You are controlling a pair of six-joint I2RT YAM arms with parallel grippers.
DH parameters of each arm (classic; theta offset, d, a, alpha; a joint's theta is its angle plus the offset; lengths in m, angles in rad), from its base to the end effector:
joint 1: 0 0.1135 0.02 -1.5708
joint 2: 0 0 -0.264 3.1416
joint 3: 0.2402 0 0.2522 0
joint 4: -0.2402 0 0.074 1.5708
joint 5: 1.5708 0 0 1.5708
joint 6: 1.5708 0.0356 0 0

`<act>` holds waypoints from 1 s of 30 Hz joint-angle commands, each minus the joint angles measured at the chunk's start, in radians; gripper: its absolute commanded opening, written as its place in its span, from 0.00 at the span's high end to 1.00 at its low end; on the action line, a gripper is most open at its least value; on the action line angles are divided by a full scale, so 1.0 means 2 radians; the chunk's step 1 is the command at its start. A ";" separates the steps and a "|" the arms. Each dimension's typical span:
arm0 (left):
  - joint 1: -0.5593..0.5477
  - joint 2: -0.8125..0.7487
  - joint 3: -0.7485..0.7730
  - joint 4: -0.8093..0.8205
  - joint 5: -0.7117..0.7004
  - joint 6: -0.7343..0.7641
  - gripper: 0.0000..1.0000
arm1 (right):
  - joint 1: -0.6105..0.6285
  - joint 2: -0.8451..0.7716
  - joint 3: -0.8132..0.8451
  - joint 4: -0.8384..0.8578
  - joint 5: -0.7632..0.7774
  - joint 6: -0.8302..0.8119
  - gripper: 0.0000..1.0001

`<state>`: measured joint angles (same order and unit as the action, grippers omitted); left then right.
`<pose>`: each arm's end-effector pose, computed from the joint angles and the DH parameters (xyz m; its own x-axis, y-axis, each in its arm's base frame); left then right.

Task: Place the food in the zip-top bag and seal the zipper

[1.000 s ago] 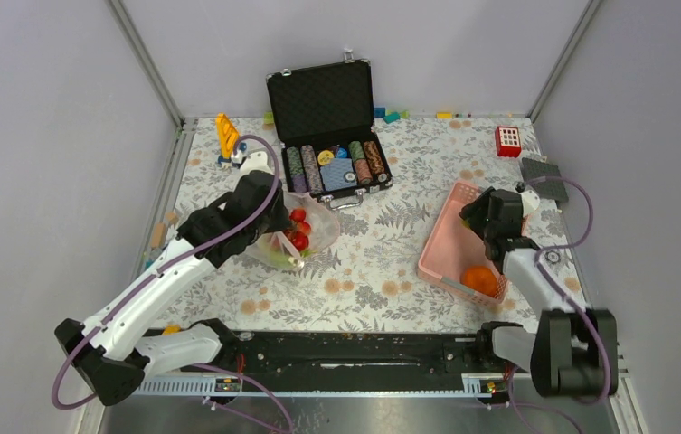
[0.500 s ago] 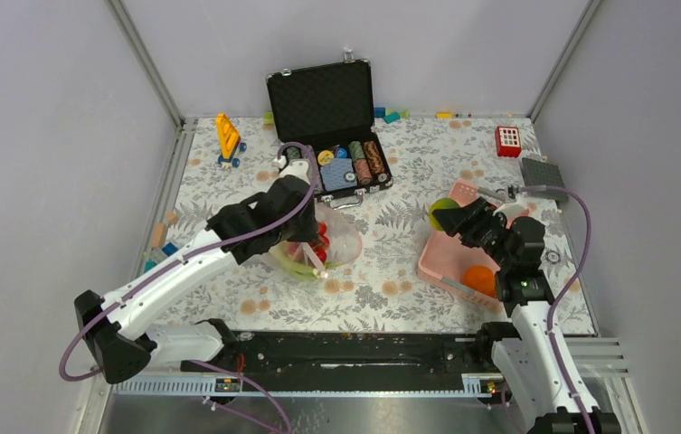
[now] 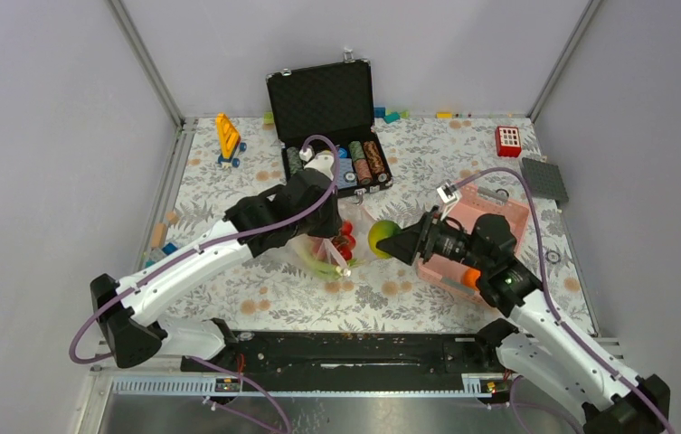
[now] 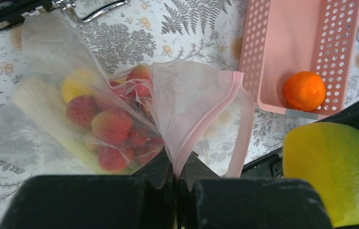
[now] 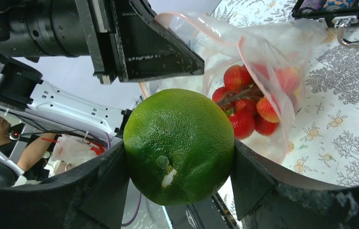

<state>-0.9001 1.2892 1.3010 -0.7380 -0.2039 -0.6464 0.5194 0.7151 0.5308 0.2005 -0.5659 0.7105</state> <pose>0.1749 -0.2088 0.3577 -0.7348 -0.0228 -0.6778 0.2887 0.8939 -0.3430 0.1438 0.1042 0.3024 -0.5661 0.3105 -0.7636 -0.6796 0.3485 0.6455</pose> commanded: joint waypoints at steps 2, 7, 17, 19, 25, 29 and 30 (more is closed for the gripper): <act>-0.010 -0.001 0.031 0.042 0.037 0.015 1.00 | 0.061 0.066 0.062 -0.013 0.076 -0.035 0.53; -0.014 -0.010 0.019 0.047 0.035 0.012 1.00 | 0.106 0.149 0.116 -0.060 0.158 -0.042 0.48; -0.015 -0.037 -0.004 0.051 0.031 0.005 1.00 | 0.181 0.220 0.190 -0.160 0.343 -0.041 0.07; -0.015 -0.042 -0.007 0.052 0.029 0.005 1.00 | 0.187 0.224 0.198 -0.170 0.359 -0.040 0.00; -0.015 -0.053 -0.011 0.053 0.011 0.000 1.00 | 0.198 0.220 0.211 -0.190 0.377 -0.041 0.00; -0.015 -0.055 -0.009 0.053 0.010 0.000 1.00 | 0.201 0.214 0.235 -0.220 0.399 -0.049 0.00; -0.015 -0.055 -0.008 0.053 0.007 0.000 1.00 | 0.202 0.212 0.240 -0.226 0.404 -0.052 0.00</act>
<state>-0.9249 1.2186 1.2716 -0.7136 -0.1696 -0.6346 0.9108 1.1622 0.9352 -0.1913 0.1478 0.6327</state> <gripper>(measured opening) 0.009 0.994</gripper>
